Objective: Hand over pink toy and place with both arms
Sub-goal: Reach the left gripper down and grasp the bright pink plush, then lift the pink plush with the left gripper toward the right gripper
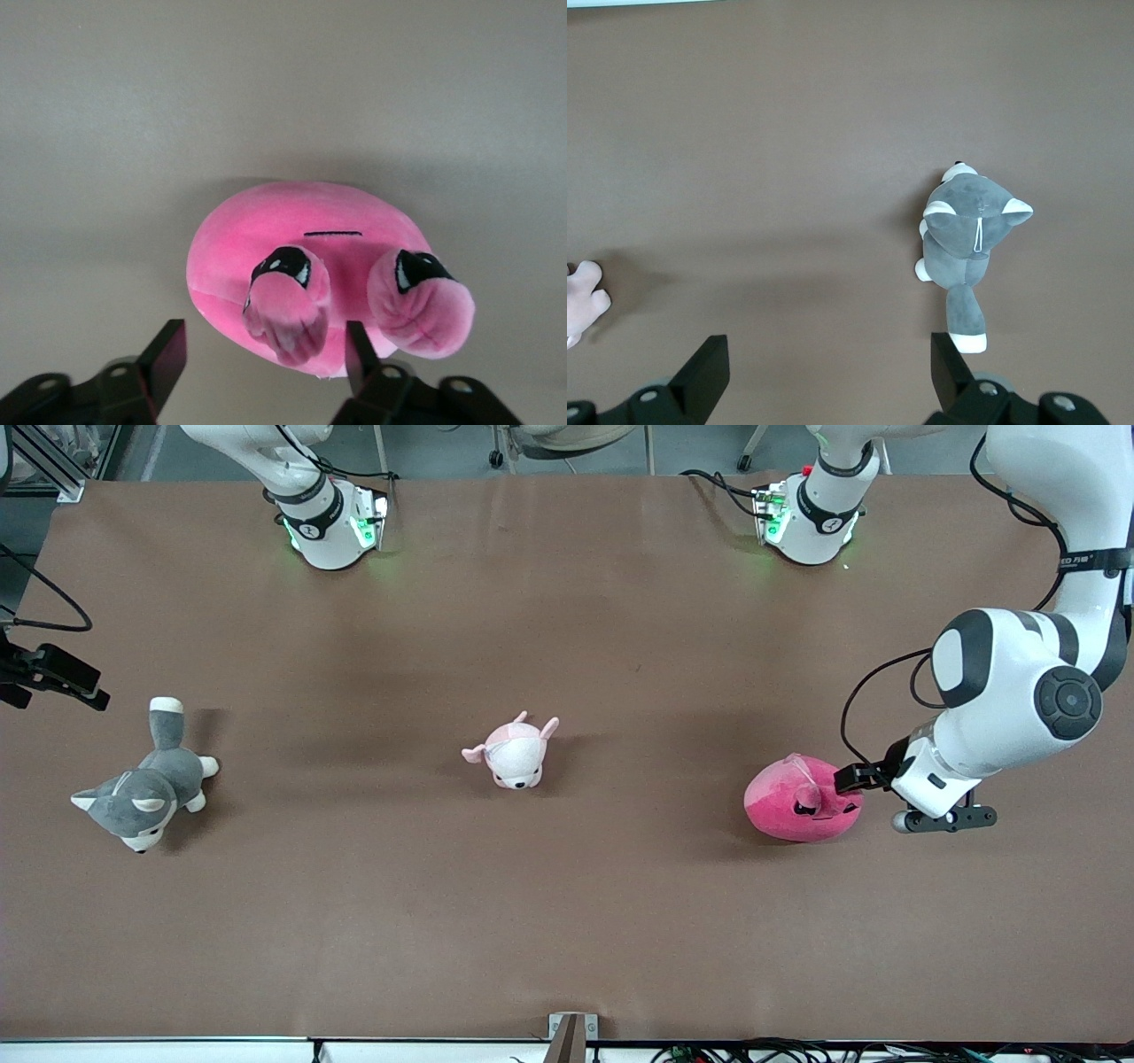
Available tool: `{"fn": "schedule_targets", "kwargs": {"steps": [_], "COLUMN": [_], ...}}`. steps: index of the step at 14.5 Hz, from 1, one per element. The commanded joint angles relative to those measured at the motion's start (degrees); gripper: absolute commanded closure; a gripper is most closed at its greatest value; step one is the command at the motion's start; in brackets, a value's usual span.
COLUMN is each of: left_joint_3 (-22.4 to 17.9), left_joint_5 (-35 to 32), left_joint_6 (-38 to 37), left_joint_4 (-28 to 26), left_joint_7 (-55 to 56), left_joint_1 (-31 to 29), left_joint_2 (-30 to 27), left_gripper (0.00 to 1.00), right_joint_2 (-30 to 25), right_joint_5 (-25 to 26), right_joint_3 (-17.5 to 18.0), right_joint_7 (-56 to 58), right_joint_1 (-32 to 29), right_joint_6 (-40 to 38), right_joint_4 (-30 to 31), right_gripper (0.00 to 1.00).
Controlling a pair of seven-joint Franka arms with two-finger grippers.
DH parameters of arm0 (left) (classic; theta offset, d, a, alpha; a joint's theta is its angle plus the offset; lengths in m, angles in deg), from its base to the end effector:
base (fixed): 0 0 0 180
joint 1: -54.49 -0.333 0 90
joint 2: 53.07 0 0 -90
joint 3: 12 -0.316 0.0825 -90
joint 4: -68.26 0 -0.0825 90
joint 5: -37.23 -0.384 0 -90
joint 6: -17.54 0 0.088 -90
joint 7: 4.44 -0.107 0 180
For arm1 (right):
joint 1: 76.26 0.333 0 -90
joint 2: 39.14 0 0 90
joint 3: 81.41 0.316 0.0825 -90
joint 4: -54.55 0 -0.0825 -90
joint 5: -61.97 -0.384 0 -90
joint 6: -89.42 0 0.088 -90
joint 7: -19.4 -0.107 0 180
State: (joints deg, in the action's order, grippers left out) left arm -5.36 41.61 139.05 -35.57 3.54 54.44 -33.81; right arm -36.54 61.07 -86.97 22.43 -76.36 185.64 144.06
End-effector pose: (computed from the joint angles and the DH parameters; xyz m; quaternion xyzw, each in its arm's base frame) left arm 0.6299 -0.0713 0.3557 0.9980 0.0355 -0.0194 0.0494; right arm 0.5764 -0.0543 0.6129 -0.9991 0.0234 -0.0363 0.0029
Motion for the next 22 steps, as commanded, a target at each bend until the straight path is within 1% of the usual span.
{"fn": "schedule_targets", "kwargs": {"steps": [1,5,7,10,12,14,16,20,21,22], "left_joint_3": [0.22,0.31,0.39,0.57,3.10,5.04,8.64,16.55,18.05,18.41], "left_joint_5": [0.89,1.42,1.42,1.51,3.25,7.64,8.45,8.37,8.36,8.45], "left_joint_6": [0.65,0.66,0.57,-0.13,-2.58,-5.66,-7.42,-7.61,-7.61,-7.26], "left_joint_4": [0.74,1.71,2.23,3.46,5.21,8.46,11.80,18.30,19.71,20.86], "left_joint_7": [0.45,2.20,4.13,4.85,5.64,8.61,13.35,23.37,26.18,28.73], "left_joint_1": [0.22,0.31,1.36,3.21,3.04,3.47,3.56,3.83,4.61,6.36], "left_joint_2": [0.61,1.58,1.49,0.62,0.17,0.17,0.17,0.78,1.05,1.22], "left_gripper": [0.46,0.85,0.98,0.99,0.99,0.99,0.99,1.00,1.00,1.00], "right_joint_2": [-0.49,-0.49,-0.49,-0.49,-0.49,-0.49,-0.49,-0.49,-0.49,-0.49], "right_joint_5": [1.78,3.09,3.80,3.80,3.80,3.80,3.80,3.80,3.80,3.80], "right_joint_3": [0.11,0.11,0.19,0.19,0.19,0.19,0.19,0.19,0.19,0.19], "right_joint_7": [0.14,0.05,-0.04,-0.04,-0.04,-0.22,-0.22,-0.22,-0.22,-0.22], "right_joint_1": [0.18,0.09,0.18,-0.17,-0.08,0.00,0.01,0.00,0.09,0.09], "right_joint_6": [-0.08,0.19,0.01,-0.08,0.01,-0.08,-0.08,-0.16,-0.16,-0.08], "right_joint_4": [0.41,0.41,0.41,0.41,0.41,0.58,0.50,0.58,0.50,0.50], "right_gripper": [0.00,0.00,0.00,0.00,0.00,0.00,0.00,0.00,0.00,0.00]}}
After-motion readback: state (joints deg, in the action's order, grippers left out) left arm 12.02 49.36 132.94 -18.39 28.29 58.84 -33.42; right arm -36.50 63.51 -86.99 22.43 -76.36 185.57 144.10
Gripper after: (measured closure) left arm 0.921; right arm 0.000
